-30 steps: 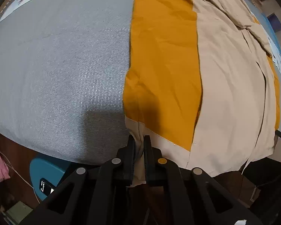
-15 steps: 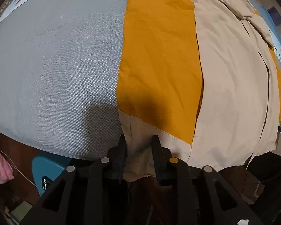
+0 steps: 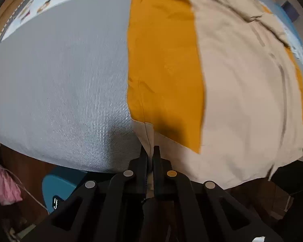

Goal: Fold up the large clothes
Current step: 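Close the left gripper on the hem while the right gripper closes beside it, then lift the hem with both grippers and fold it toward the hood, release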

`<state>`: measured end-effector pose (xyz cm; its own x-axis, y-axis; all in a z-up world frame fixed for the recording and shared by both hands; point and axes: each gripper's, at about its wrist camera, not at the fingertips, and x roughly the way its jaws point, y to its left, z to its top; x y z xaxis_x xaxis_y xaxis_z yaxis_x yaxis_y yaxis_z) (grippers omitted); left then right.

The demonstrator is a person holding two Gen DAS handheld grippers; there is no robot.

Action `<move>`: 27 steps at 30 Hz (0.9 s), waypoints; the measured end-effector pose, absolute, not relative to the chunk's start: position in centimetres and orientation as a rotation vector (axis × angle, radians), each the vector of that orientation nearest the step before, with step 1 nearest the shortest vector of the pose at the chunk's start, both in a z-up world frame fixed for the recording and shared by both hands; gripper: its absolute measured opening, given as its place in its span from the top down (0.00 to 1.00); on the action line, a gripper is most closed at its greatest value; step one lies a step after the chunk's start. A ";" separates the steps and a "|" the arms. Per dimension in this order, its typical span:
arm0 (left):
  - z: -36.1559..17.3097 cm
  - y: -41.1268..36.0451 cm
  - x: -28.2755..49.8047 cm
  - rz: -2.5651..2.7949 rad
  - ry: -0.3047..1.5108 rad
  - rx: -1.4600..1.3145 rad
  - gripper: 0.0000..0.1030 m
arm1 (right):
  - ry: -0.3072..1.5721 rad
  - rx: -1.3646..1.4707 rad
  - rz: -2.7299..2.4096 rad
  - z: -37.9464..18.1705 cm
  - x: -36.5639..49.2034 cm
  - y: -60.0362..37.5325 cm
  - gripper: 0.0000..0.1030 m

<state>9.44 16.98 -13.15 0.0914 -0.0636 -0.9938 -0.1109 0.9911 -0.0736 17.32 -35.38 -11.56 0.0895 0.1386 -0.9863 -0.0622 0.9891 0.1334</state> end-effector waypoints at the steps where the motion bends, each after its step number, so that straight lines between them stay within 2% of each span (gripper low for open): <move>1: -12.5 16.8 9.3 0.025 1.464 -0.152 0.98 | 1.455 0.083 0.159 -10.9 17.1 -35.6 0.96; 8: -6.7 15.9 8.4 -0.095 1.338 -0.201 0.99 | 1.319 0.257 0.218 -5.1 17.1 -38.2 0.96; 15: -2.7 17.2 7.4 -0.151 1.256 -0.232 0.99 | 1.182 0.261 0.274 1.2 13.9 -39.9 0.97; 20: -0.7 17.5 6.0 -0.189 1.216 -0.234 0.99 | 1.126 0.268 0.282 3.7 13.2 -40.8 0.97; 27: 2.9 18.2 2.0 -0.252 1.166 -0.210 0.99 | 1.070 0.272 0.305 7.2 8.0 -42.0 0.97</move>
